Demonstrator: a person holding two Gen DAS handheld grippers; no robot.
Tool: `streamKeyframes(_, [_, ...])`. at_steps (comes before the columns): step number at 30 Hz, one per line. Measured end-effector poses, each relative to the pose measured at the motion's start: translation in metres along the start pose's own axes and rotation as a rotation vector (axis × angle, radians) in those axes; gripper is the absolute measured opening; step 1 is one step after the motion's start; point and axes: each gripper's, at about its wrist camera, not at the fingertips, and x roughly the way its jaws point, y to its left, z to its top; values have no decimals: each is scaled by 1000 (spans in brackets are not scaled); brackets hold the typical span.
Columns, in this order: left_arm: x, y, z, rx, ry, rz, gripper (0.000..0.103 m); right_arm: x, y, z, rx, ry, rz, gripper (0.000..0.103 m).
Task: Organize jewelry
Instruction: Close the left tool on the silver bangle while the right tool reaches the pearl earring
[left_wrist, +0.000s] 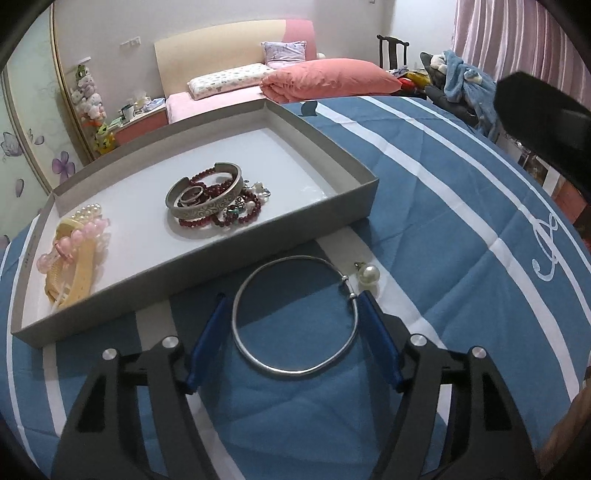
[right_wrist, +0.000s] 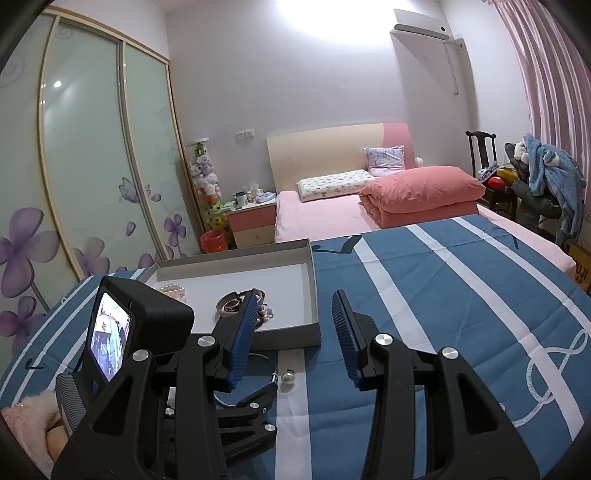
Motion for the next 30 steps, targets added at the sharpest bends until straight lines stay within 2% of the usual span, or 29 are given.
streamKeyframes(7, [-8, 27, -11, -48, -1, 38, 68, 4, 1, -2, 3, 20, 4, 44])
streamKeyframes(12, [-24, 75, -32, -119, 1, 95, 68, 10, 6, -5, -9, 49, 12, 44])
streamKeyframes(23, [-55, 160, -69, -270, 0, 193, 68, 34, 12, -21, -65, 207, -21, 44])
streamKeyframes(30, [-61, 175, -76, -302, -2, 205, 68, 53, 16, -31, -110, 320, -35, 43])
